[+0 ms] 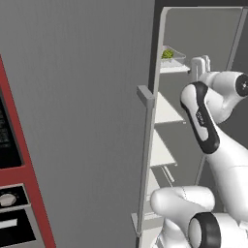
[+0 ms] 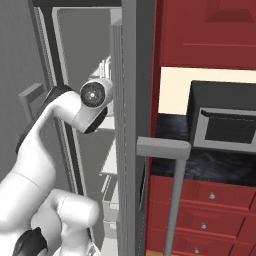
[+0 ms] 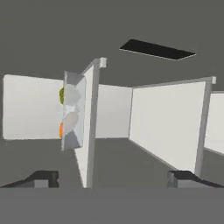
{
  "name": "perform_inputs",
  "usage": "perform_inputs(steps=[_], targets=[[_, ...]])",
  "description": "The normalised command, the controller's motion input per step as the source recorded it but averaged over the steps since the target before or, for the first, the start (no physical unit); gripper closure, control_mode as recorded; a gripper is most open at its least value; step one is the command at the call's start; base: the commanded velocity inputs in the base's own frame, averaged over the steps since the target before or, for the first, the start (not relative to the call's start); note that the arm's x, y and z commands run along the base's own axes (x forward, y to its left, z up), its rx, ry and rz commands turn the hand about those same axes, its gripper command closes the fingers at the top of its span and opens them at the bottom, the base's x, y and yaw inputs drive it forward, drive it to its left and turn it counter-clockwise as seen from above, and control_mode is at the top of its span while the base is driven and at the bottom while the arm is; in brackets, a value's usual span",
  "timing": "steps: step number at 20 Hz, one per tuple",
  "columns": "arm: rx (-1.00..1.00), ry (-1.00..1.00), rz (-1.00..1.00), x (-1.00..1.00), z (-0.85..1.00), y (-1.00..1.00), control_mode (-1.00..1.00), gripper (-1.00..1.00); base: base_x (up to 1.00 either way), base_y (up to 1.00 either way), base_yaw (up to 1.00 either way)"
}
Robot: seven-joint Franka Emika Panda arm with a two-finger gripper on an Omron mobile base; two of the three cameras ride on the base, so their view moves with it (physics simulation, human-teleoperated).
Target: Take the carrot and broccoli out of the freezer and place them in the tupperware container on the counter. Then put the tupperware containing the vegetables back in the freezer.
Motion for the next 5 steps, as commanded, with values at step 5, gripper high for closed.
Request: perform_inputs(steps=[5], targets=[[0.00, 0.15, -0.07, -1.00, -0.33, 0.00, -1.00, -1.00, 0.00, 0.00, 0.00]])
